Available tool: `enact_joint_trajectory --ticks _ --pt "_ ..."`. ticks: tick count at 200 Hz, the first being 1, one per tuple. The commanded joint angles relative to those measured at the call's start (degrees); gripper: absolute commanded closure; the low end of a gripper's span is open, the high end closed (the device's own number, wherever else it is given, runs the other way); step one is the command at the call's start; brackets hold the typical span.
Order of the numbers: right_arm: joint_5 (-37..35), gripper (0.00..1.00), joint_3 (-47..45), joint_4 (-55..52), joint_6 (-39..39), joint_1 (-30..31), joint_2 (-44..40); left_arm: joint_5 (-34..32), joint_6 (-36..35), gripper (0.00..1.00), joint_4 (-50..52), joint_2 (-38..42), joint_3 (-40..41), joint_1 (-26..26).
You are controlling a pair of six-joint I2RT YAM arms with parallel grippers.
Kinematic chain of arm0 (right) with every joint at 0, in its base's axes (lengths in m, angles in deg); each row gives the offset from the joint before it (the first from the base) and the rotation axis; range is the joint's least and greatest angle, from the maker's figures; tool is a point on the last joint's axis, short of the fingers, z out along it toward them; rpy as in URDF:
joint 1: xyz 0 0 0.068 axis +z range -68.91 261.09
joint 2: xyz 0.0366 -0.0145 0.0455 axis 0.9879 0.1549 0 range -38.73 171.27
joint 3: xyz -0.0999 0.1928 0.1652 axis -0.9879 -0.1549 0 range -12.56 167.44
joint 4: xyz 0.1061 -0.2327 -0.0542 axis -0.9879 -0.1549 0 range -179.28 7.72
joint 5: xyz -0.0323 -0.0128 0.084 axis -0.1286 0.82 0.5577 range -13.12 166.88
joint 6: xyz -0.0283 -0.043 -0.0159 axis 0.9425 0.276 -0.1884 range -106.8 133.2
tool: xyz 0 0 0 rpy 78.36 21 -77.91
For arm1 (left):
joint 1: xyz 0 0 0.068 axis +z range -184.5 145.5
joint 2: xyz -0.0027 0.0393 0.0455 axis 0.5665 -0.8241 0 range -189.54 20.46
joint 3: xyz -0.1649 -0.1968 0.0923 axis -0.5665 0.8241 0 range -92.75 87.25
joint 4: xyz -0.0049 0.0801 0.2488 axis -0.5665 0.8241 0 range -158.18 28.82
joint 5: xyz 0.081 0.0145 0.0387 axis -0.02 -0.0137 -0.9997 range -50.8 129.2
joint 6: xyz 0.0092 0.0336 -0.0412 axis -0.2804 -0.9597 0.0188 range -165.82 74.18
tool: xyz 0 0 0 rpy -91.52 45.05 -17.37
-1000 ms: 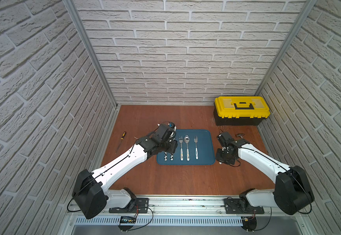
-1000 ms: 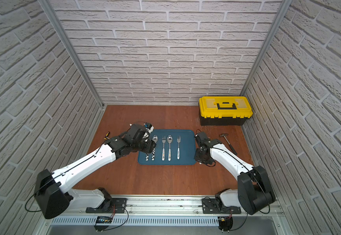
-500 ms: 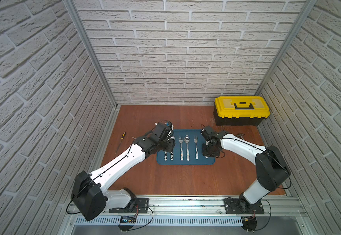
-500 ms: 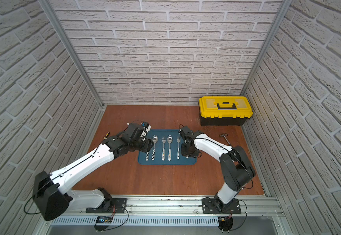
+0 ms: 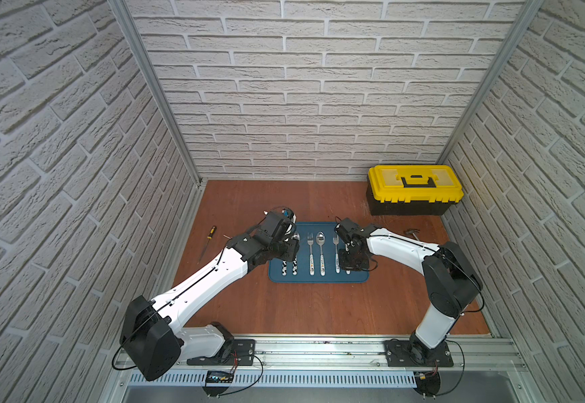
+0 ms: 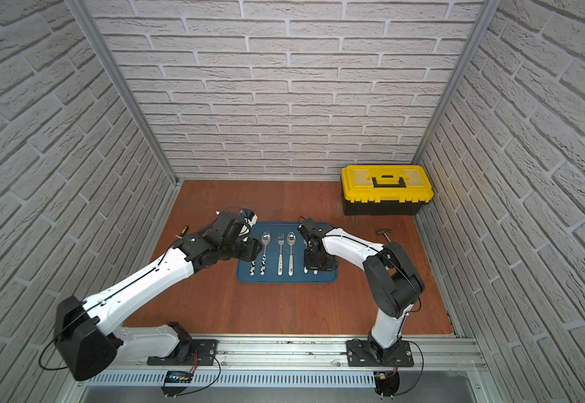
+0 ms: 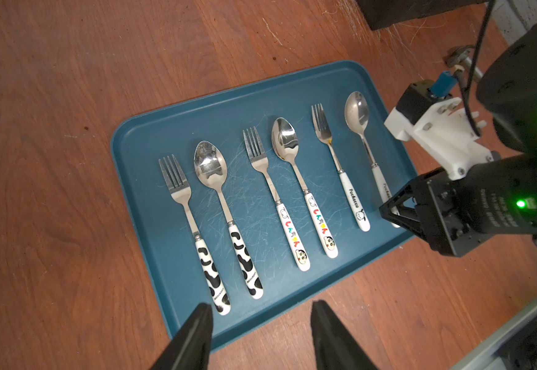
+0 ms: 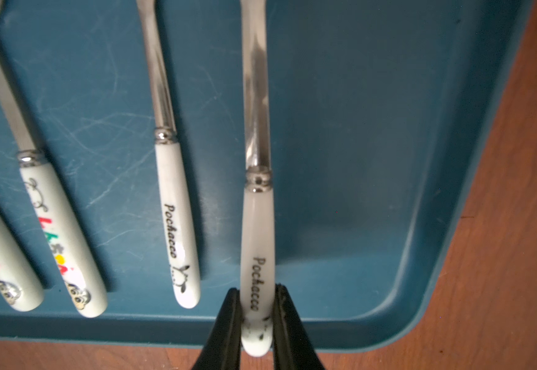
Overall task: Set the spoon and fork side by side
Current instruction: Place the spoon on the tray.
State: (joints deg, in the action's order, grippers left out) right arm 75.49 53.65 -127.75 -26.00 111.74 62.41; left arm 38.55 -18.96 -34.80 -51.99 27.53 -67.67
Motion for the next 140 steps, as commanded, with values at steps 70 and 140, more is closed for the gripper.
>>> enact_joint_trajectory --ticks 70,140 --pt "-0.5 0.84 1.4 1.7 -0.5 0.3 2.8 0.1 -0.4 0.45 -0.3 0.9 0.8 0.5" --pt "0.2 0.82 -0.2 3.4 -1.2 0.3 3.1 0.7 -0.4 0.46 -0.7 0.1 0.8 0.5"
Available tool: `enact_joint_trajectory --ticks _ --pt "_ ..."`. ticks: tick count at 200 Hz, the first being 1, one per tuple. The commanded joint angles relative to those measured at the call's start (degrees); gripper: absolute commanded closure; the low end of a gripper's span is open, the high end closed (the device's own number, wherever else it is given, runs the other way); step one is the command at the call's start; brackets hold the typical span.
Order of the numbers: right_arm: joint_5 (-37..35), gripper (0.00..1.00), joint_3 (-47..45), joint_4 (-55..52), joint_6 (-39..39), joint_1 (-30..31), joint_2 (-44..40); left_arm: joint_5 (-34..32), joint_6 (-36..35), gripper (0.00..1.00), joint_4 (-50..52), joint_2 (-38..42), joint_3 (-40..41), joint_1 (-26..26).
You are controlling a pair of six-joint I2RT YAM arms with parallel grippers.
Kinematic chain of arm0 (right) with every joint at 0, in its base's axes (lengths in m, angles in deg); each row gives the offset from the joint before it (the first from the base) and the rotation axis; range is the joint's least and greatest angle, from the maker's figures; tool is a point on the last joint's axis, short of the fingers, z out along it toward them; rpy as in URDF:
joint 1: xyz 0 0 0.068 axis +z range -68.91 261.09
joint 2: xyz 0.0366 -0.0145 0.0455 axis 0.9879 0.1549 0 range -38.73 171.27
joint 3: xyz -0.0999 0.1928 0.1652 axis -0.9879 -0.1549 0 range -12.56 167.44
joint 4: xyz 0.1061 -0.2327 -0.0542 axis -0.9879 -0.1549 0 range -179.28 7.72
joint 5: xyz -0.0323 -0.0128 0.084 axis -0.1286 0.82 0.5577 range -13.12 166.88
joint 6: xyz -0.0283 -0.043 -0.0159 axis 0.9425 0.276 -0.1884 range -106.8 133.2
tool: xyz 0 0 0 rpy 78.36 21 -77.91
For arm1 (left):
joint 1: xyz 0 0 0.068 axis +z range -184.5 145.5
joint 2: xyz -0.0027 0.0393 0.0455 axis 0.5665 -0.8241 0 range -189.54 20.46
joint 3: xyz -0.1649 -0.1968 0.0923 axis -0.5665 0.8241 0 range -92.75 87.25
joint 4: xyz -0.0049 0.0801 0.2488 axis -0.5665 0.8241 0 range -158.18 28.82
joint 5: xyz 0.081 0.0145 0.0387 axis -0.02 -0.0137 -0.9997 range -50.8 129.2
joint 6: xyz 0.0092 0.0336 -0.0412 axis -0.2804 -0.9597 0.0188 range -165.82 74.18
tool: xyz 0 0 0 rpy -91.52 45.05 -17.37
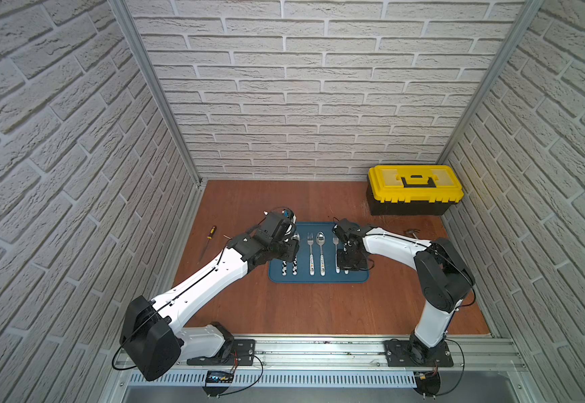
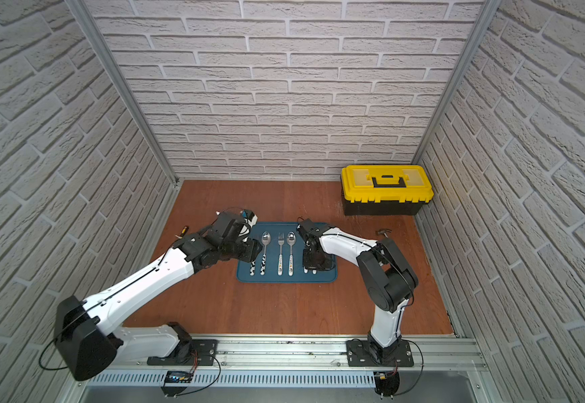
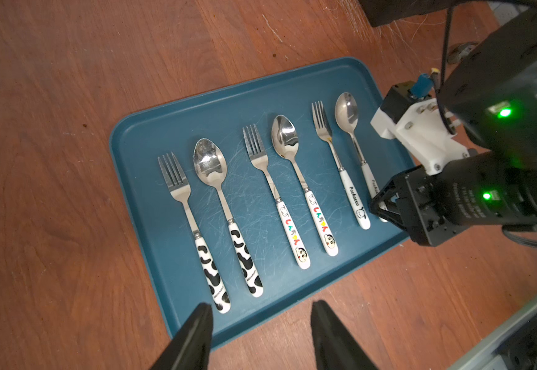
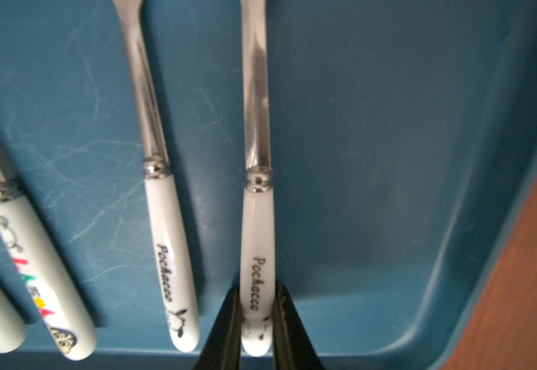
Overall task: Set the spoon and fork side by side
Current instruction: Place the spoon on the tray.
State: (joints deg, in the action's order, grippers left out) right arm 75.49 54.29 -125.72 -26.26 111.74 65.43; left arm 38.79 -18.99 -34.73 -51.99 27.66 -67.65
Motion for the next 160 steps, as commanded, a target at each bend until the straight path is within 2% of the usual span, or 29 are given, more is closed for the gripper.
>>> enact_joint_trajectory --ticks 1,89,160 --pt "0.3 0.82 -0.9 1.5 -1.0 0.3 0.1 0.5 -0.4 0.45 -0.7 0.1 0.8 0.5" --pt "0.7 0.75 -1.3 2.0 -1.5 0.3 0.3 0.7 -0.2 0.45 -0.9 0.4 1.2 0.5" --pt "0.4 0.72 -2.0 0.8 -2.2 0.3 -1.9 0.9 0.0 0.45 -0.7 0.7 1.1 0.5"
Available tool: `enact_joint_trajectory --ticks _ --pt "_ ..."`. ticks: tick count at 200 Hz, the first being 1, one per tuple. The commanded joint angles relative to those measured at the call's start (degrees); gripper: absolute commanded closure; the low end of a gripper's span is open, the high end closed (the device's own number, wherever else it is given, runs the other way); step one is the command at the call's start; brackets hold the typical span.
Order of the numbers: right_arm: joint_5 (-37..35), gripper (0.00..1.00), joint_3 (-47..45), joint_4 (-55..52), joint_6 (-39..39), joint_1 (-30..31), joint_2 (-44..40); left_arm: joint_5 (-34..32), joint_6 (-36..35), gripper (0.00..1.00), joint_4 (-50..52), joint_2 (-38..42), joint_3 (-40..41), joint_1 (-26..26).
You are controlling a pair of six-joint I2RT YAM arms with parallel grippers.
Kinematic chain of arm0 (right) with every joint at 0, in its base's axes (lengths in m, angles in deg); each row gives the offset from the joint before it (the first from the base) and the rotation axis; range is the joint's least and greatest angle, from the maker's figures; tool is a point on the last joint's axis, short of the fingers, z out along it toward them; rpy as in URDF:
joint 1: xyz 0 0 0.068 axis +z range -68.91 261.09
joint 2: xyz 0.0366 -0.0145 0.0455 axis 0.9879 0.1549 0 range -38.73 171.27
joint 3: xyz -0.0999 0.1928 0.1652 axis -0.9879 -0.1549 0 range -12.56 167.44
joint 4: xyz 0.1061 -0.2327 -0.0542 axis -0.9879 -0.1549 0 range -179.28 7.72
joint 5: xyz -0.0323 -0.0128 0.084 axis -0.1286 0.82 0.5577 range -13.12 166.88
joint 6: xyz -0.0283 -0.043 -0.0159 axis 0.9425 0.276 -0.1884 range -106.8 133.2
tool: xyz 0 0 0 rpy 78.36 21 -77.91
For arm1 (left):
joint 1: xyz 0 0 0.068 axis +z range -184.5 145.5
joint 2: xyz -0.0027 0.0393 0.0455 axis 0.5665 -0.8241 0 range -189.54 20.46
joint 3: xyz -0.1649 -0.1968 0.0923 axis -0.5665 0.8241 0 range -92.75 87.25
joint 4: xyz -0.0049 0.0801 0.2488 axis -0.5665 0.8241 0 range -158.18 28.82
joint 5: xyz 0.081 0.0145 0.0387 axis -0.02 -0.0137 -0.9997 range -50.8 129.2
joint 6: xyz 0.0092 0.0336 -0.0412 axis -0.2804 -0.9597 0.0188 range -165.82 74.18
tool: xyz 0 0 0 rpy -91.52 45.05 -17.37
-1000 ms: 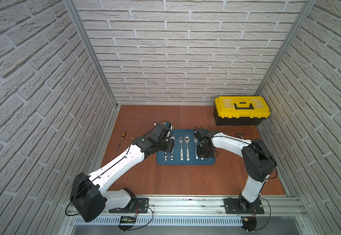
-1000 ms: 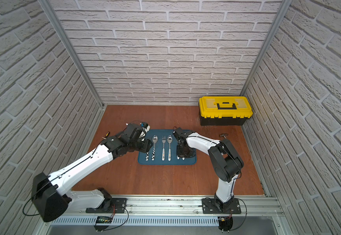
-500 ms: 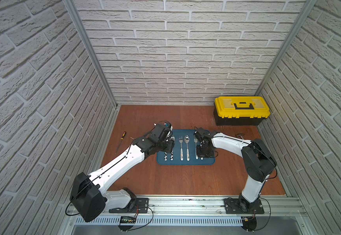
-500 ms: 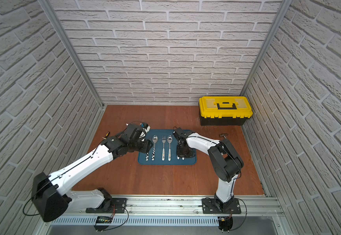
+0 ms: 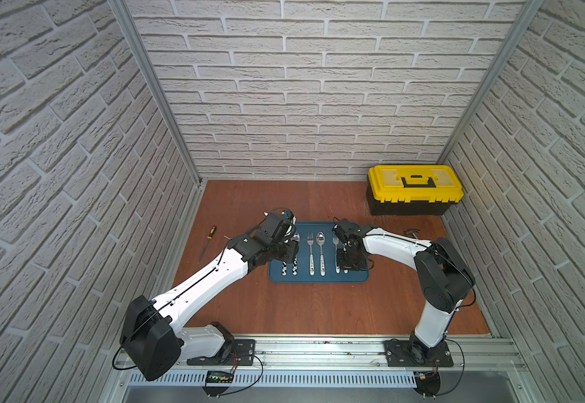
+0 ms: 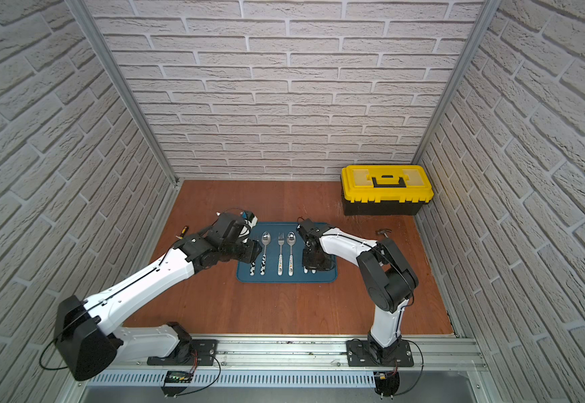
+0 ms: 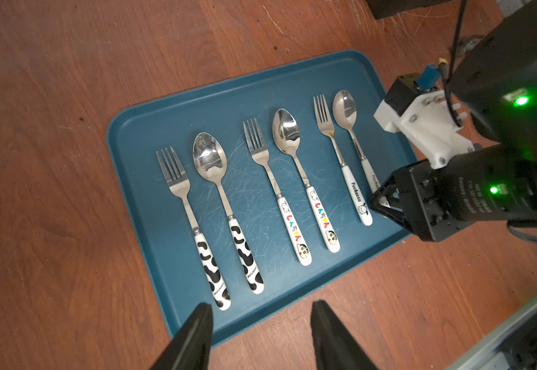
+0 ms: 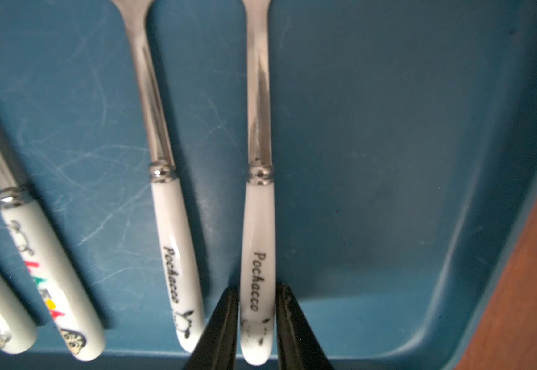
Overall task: Set the spoon and fork side by side
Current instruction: Place the spoon on the tray, then reset both arms
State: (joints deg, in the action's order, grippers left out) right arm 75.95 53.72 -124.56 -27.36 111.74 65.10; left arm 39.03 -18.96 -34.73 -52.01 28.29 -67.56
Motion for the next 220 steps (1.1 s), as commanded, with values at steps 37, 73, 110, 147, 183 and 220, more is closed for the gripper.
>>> enact_joint_trajectory --ticks 37,73,110,147,183,220 --pt "-0.3 0.66 -3.3 -1.5 -1.4 0.4 -5.2 0.6 0.0 0.45 -0.1 1.4 0.4 0.4" --pt "0.2 0.63 -3.4 -4.5 -1.3 1.2 -8.9 0.4 0.1 0.44 1.6 2.4 -0.2 0.4" --pt "-8.8 0.04 1.9 -14.8 -1.0 5.2 -22.4 -5.6 -1.5 0.02 6.9 7.7 -5.0 0.4" --pt "-32.5 0.0 9.2 -13.1 6.4 4.4 -34.0 -27.3 2.0 0.02 8.2 12.2 -12.5 0.0" --pt "-47.5 0.01 -0.2 20.1 25.2 1.4 -36.9 -48.7 -16.3 0.02 -23.6 17.0 1.8 1.2" --pt "-41.9 0.01 -12.2 49.3 44.3 -10.3 -32.9 -31.1 -15.3 0.02 -28.0 13.9 8.1 22.8"
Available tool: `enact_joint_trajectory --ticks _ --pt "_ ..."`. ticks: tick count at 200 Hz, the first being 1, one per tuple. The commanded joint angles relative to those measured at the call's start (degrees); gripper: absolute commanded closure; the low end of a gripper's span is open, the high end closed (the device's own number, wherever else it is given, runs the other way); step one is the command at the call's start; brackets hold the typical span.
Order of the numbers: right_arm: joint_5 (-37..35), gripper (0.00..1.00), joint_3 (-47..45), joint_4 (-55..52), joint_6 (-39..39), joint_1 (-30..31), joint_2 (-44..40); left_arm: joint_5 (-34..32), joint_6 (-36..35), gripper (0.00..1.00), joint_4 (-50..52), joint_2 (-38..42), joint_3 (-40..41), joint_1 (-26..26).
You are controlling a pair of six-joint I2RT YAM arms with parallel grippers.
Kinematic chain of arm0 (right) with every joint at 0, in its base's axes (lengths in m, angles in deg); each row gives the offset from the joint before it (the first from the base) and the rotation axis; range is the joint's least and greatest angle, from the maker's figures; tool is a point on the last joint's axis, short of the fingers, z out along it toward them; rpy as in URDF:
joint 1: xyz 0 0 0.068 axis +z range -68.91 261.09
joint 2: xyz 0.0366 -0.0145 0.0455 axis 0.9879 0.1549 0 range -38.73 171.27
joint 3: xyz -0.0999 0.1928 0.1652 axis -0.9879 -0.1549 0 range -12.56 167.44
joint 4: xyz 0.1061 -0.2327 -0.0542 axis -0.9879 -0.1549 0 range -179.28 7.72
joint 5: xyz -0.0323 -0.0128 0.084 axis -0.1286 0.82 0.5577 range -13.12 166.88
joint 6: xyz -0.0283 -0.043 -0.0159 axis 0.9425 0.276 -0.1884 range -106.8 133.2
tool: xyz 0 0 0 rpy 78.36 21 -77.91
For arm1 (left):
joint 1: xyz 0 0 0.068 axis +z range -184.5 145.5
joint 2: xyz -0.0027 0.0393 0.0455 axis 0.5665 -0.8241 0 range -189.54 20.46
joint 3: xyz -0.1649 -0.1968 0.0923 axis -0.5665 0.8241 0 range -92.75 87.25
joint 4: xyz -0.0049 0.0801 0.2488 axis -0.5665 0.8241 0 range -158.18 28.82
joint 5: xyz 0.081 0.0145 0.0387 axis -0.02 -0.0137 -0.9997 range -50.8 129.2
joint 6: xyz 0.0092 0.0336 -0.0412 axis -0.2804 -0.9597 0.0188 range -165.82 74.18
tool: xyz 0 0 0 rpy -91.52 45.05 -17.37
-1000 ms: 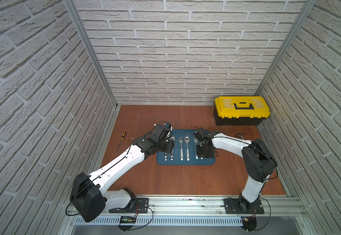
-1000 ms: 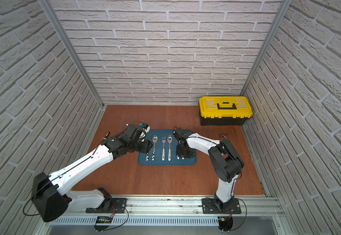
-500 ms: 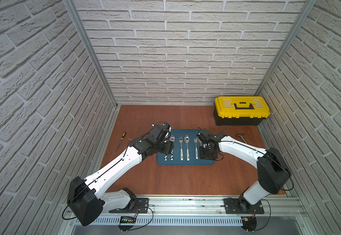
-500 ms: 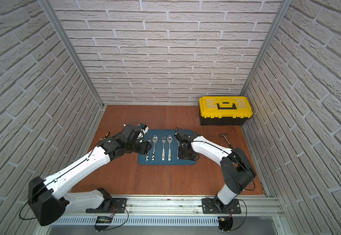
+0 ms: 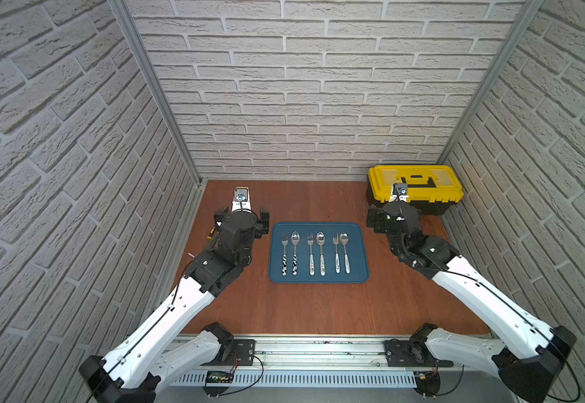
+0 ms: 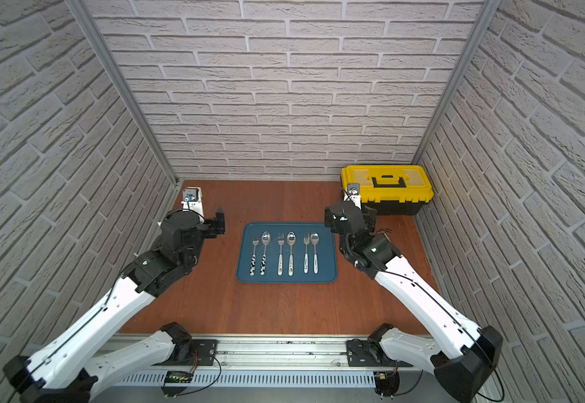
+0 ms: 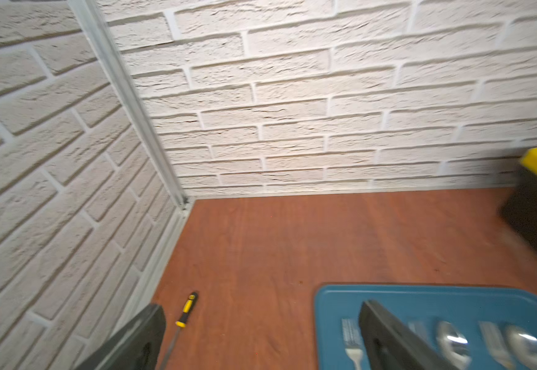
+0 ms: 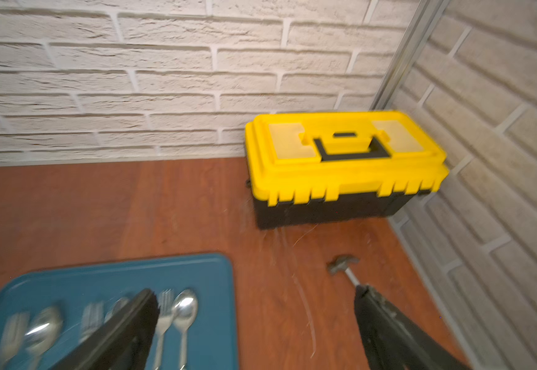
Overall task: Set the spoon and fork side by side
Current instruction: Reset both arms
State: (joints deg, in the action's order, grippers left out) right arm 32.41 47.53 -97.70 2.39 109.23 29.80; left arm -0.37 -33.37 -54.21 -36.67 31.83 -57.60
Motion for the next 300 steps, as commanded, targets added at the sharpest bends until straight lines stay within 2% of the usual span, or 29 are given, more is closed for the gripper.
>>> enact_joint_trajectory --ticks 1,12,23,31,47,63,80,94,110,120,133,145,165,173,184,193,202,211,218,227,236,270,300 --pt "3.1 0.01 -6.3 22.5 14.6 -8.4 2.2 9.4 -0.6 0.02 -8.9 -1.3 4.9 13.3" --pt "17.7 0.01 -10.3 24.9 14.6 -15.3 0.5 22.0 -0.2 0.02 -14.0 -0.7 9.4 21.3" --pt "27.1 0.01 -13.8 27.6 15.7 -20.0 -0.7 27.1 0.3 0.02 -19.0 -0.6 13.6 26.3" --pt "29.8 0.01 -15.8 29.2 17.3 -21.7 -0.4 29.1 -0.8 0.02 -22.2 -1.0 16.3 28.5" --pt "35.4 0.01 -17.8 27.3 15.4 -24.1 1.2 33.0 -1.0 0.02 -25.1 -2.5 20.3 32.0" --pt "39.3 0.01 -20.0 26.7 16.8 -24.4 3.5 34.6 -2.8 0.02 -30.3 -4.1 24.5 32.7" --pt "39.5 0.01 -25.0 34.3 19.1 -25.0 6.2 34.3 -4.6 0.02 -35.6 -6.3 27.7 32.9" --pt "38.6 0.01 -28.2 42.7 13.1 -26.5 10.0 34.5 -5.3 0.02 -39.7 -9.4 29.5 33.4" --pt "43.8 0.01 -29.2 45.7 13.9 -27.2 13.7 36.0 -9.0 0.02 -44.6 -14.5 30.6 33.6" --pt "46.5 0.01 -30.8 49.1 15.2 -27.2 15.2 35.1 -7.4 0.02 -43.4 -17.1 29.7 33.9" --pt "45.1 0.01 -34.7 58.5 14.1 -27.6 16.5 35.6 -2.2 0.02 -53.7 -20.3 33.3 34.4" --pt "43.0 0.01 -37.9 63.5 13.2 -27.9 17.0 37.4 -3.5 0.02 -57.6 -22.5 34.2 33.9" --pt "43.1 0.01 -43.1 78.5 12.7 -28.0 21.1 39.6 -7.7 0.02 -62.3 -26.3 34.7 31.0" --pt "42.1 0.01 -43.3 77.8 12.4 -28.0 20.3 39.1 -8.7 0.02 -65.4 -28.5 35.8 30.1" --pt "41.6 0.01 -42.2 74.2 12.2 -28.1 19.3 36.2 -8.9 0.02 -78.5 -33.6 38.9 29.6" --pt "42.4 0.01 -40.5 71.5 12.5 -28.1 19.5 35.4 -8.5 0.02 -69.9 -30.3 37.6 29.1" --pt "42.0 0.01 -38.8 68.9 12.4 -28.1 20.1 33.7 -8.6 0.02 -75.1 -32.8 37.9 28.9" --pt "41.7 0.01 -38.2 67.9 11.5 -28.4 20.2 34.2 -8.3 0.01 -68.7 -30.8 36.5 28.9" --pt "41.8 0.01 -38.4 67.8 11.5 -28.6 19.9 33.2 -8.8 0.02 -71.9 -32.3 36.5 28.6" --pt "42.1 0.01 -38.5 68.0 11.8 -28.6 20.0 33.9 -8.6 0.02 -68.6 -31.1 36.2 28.6" --pt "41.6 0.01 -38.4 68.3 11.4 -28.5 20.3 32.8 -9.1 0.02 -71.3 -32.3 36.4 28.3" --pt "41.5 0.01 -38.6 68.7 11.6 -28.6 20.1 35.0 -11.4 0.02 -64.6 -31.8 33.2 27.3" --pt "41.5 0.01 -38.7 68.7 11.6 -28.5 20.1 35.7 -11.7 0.02 -64.4 -31.8 33.2 26.9"
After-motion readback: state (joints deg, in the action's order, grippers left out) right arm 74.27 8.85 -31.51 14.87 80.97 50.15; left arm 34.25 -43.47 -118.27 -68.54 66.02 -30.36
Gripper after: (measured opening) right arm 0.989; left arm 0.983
